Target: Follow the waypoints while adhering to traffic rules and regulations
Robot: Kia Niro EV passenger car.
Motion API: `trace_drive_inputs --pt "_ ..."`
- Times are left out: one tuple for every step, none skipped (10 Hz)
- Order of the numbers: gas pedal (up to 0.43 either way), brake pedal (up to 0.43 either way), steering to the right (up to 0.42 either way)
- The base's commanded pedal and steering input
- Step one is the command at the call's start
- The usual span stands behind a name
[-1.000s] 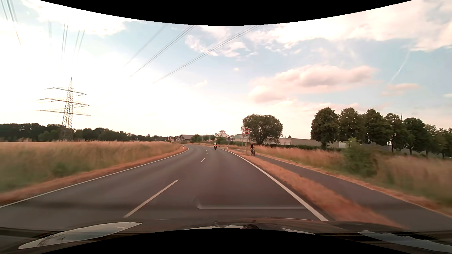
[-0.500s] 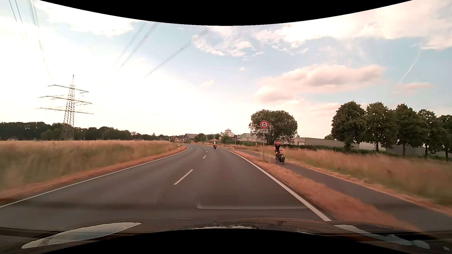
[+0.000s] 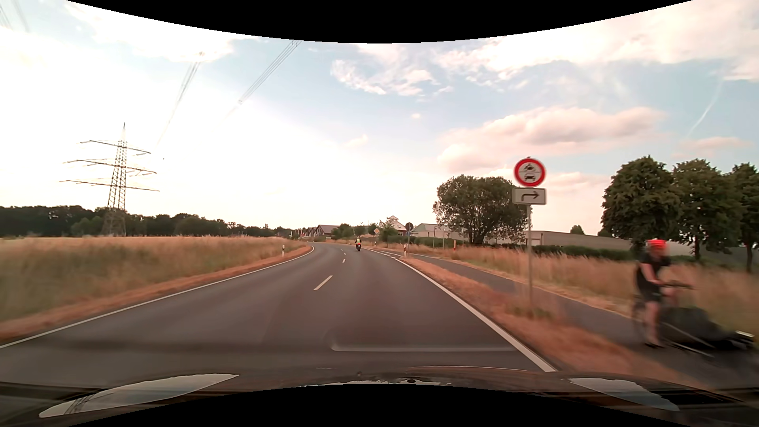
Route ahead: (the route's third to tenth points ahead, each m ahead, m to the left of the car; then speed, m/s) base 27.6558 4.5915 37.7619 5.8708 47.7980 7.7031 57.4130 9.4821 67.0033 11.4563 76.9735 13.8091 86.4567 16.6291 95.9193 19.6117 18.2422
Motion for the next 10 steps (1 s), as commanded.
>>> trace_drive_inputs --pt "0.177 0.000 -0.018" --pt "0.169 0.000 -0.018" --pt "0.169 0.000 -0.018" --pt "0.169 0.000 -0.018" --pt "0.169 0.000 -0.018" --pt "0.169 0.000 -0.018" --pt "0.169 0.000 -0.018" --pt "0.169 0.000 -0.018" --pt "0.169 0.000 -0.018" --pt "0.169 0.000 -0.018"
